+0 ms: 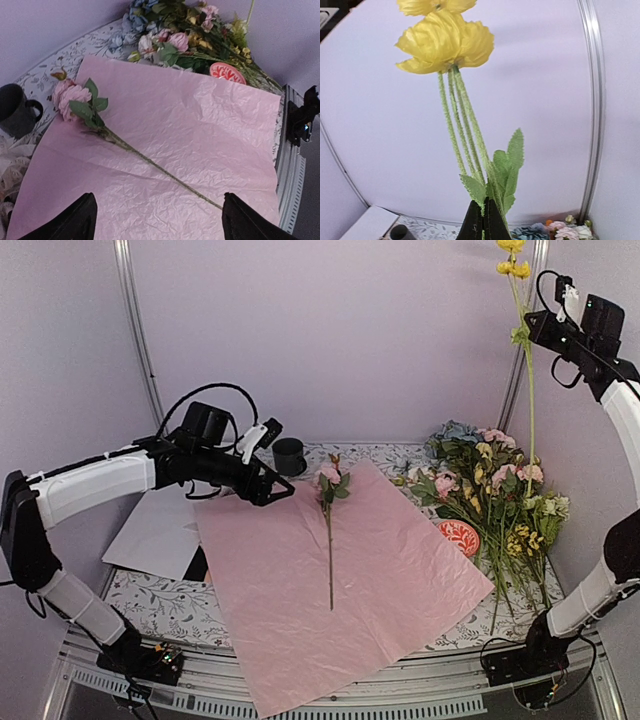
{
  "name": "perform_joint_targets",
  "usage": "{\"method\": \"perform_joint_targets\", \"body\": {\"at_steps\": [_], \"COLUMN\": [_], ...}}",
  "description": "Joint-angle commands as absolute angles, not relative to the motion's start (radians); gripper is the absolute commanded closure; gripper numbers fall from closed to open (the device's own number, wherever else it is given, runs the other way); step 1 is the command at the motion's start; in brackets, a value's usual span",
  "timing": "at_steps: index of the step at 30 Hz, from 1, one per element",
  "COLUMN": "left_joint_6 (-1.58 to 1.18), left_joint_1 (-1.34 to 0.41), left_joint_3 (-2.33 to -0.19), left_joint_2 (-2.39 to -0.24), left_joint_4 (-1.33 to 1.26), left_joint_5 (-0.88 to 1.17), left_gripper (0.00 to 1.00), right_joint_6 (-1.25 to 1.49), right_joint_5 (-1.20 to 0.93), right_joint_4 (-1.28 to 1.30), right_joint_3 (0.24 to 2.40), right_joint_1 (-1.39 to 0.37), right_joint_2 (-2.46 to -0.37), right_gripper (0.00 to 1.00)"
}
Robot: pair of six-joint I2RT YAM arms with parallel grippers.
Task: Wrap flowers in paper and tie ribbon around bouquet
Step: Pass from the right arm to the left
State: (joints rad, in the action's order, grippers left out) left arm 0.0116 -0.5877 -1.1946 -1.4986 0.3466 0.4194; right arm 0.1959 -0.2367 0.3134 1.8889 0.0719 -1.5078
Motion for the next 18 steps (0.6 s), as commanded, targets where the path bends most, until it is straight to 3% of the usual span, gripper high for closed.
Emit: {"method": "perform_joint_targets", "body": {"at_steps": [1, 8, 11, 18], "left_joint_6": [0.014, -0.129, -0.164, -0.286], "left_joint_1": [-0.696, -0.803, -0.841, -0.882], "left_joint_3": [-1.209, -1.219, -1.253, -1.289], "left_joint_2": [-1.389, -1.403, -1.472, -1.612], "left_joint_4": [0.187, -0.125, -0.216, -0.394], "left_joint_5": [0.485, 0.51, 0.484, 0.472], "left_gripper": [0.12, 0.08, 0.01, 0.01], "right_joint_6": [0.379, 0.668, 0.761, 0.906], "right_joint_5": [-0.376, -0.475, -0.448, -0.329], "right_joint_4": [0.264, -0.024, -0.164, -0.511], "right_joint_3": [1.807, 1.589, 1.484, 1.299], "right_joint_1": [0.023, -0.239, -0.365, -0.608], "right_joint_2": [-1.419, -1.29, -1.279, -1.374], "right_gripper": [1.0, 1.0, 1.0, 1.0]}}
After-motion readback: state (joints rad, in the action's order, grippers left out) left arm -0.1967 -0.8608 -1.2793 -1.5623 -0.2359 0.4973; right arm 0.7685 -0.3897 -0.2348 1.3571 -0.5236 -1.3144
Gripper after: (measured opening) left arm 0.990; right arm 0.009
